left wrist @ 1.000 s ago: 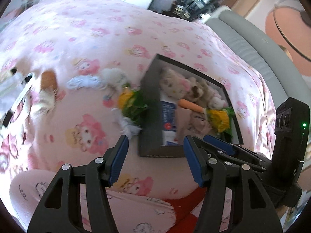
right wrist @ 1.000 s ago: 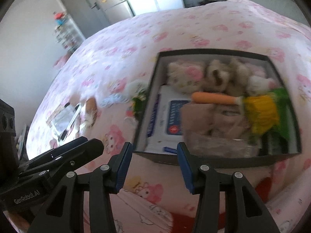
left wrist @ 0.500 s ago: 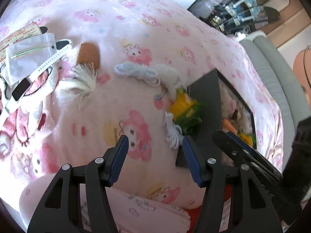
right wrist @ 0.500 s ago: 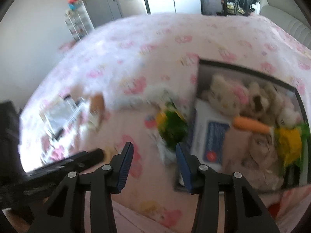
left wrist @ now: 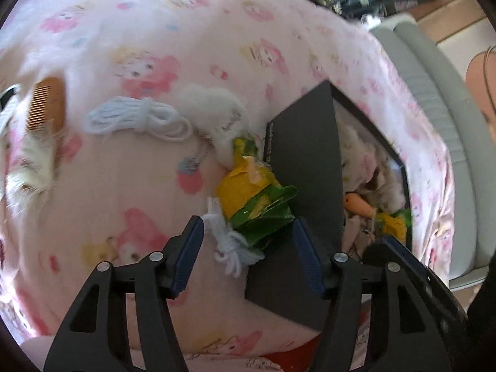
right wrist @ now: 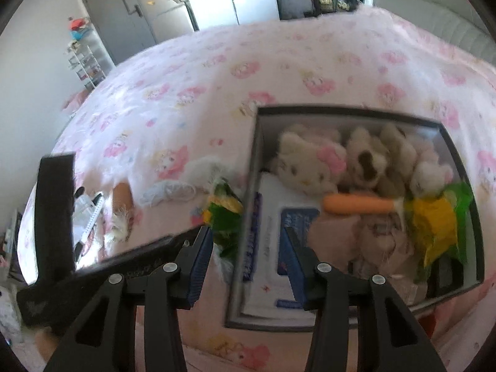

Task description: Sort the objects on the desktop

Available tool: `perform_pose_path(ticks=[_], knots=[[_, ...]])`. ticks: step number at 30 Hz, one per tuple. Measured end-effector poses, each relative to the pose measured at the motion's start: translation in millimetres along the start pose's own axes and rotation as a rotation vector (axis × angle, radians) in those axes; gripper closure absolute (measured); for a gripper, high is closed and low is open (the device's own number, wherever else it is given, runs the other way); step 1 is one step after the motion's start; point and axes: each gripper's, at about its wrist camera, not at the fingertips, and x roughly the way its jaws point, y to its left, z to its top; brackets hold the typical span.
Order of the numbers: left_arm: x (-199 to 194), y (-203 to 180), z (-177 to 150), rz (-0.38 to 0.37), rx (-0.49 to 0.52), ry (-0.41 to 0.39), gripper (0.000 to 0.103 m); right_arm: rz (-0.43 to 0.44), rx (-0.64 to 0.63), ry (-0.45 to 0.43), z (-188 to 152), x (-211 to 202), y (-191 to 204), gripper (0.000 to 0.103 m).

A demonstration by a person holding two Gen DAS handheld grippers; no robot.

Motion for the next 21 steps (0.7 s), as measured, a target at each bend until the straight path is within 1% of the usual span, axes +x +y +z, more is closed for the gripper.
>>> perform_pose_path(ticks=[2,3,4,6,7,8,9,11,12,13,14,15,16,19,21], knots=[[13.1,-6.7,2.1,0.003,0.006,0.027,0.041,-0.01,0.002,0.014,0.6,3.6,-8.6,0.061],[19.3,-9.2,2.3,0.009,0.006,0.039,0.041,-0.019,0.011,0.035,2.9,8.8,-14.0,0.061],[24.5,-10.7,2.7,0.04,-0.001,0.038,0.04,-0.017,0.017,0.053,4.2,13.0,-17.1,0.061],[31.3,-10.7,4.9,0.07,-0.014,0.027,0.038,0.007,0.026,0.105,6.6,24.0,-22.2,0.061],[33.5,-9.1,5.9,0.068,-0.026,0.025,0.038,0.005,0.024,0.117,7.3,28.3,-22.6,0.061],[36.3,-4.5,7.8,0.055,-0.057,0.027,0.035,0.007,0.024,0.126,7.6,32.3,-22.7,0.061],[38.3,-1.2,8.9,0.048,-0.074,0.029,0.029,0.019,0.028,0.143,7.5,38.1,-22.2,0.061],[44.1,10.0,10.3,0.031,-0.12,0.048,0.022,0.027,0.038,0.164,5.6,45.7,-19.7,0.061],[46.5,14.8,9.4,0.022,-0.14,0.065,0.022,0.021,0.043,0.153,5.2,46.1,-17.8,0.061],[47.4,17.4,6.9,0.008,-0.143,0.076,0.023,0.012,0.04,0.142,4.7,44.9,-15.6,0.061],[46.7,17.4,5.5,-0.001,-0.138,0.075,0.03,0.0,0.035,0.132,4.3,42.8,-13.5,0.061],[44.3,16.4,3.7,-0.029,-0.132,0.076,0.044,-0.006,0.03,0.125,3.1,40.8,-11.6,0.061],[41.1,12.5,2.0,-0.035,-0.112,0.084,0.046,-0.004,0.032,0.121,1.9,38.9,-11.3,0.061],[30.3,5.2,-4.5,-0.016,-0.072,0.071,0.048,0.025,0.051,0.103,-3.6,29.2,-14.4,0.061],[19.1,8.0,-11.1,-0.021,-0.086,0.059,0.048,0.048,0.062,0.086,-6.2,19.7,-18.7,0.061]])
